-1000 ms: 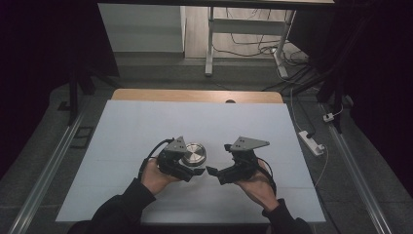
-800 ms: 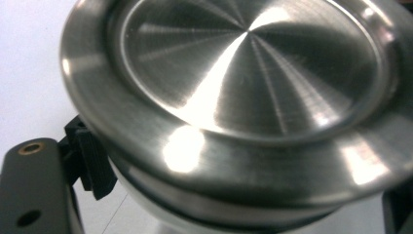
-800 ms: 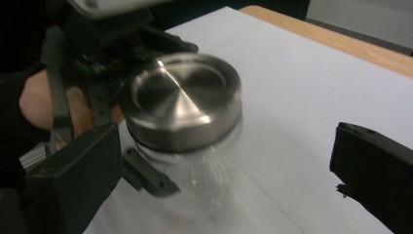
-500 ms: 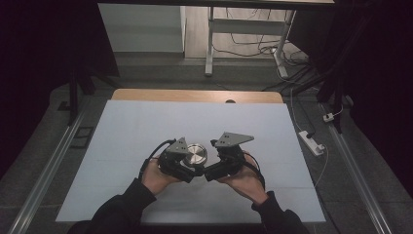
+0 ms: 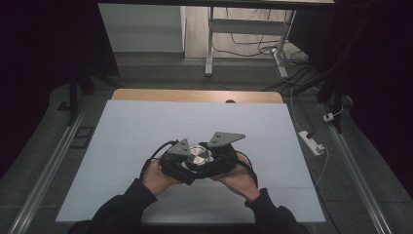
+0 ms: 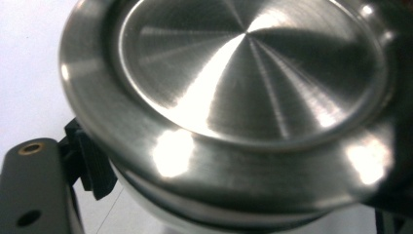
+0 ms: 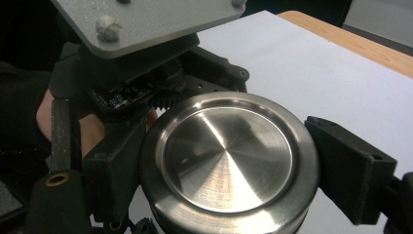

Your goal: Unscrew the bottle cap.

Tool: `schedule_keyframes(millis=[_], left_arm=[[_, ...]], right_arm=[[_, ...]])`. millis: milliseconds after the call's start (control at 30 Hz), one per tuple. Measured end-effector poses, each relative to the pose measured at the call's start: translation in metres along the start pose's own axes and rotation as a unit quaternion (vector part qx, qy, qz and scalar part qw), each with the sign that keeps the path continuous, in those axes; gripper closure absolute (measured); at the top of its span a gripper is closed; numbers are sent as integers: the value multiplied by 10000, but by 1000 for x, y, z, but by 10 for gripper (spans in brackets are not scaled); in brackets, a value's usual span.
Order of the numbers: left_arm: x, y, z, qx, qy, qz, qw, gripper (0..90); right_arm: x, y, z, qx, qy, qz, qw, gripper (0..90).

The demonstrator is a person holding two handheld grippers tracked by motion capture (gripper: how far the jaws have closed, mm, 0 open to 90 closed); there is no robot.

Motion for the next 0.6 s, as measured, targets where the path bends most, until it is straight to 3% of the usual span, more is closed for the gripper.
schedule_keyframes(millis=[100,267,367,433,500,567,600], left_arm=[[-2,1,-1,85,17,125,9999,146],[-5,5,-2,480,-38,535,9974,146],[-6,10,-3,693,18,888,9936,146],[-6,14,-3,801,68,1122,9904,146],[-4,16,-3,858,88,1183,9892,146],[-4,17,-3,825,104,1163,9897,146],[-4,13,-3,735,108,1024,9920,146]], right_arm=[[-2,0,0,-40,-13,-110,9999,187],[-8,0,0,-235,-73,-695,9973,187],[-12,1,1,-454,-133,-1185,9918,186],[-14,1,3,-545,-130,-1651,9847,185],[-16,2,5,-709,-121,-1928,9786,183],[-17,2,6,-731,-129,-1986,9773,178],[-19,4,3,-625,-65,-1870,9804,113]])
Point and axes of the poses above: each handheld gripper's, and its own axes: x roughly forward along the jaws, z roughly out of its underside, y roughly to its right, the point moved 4 cm from there along x, roughly forward along the jaws, and after that the axes turned 5 degrees about x, right-handed, at the moved point
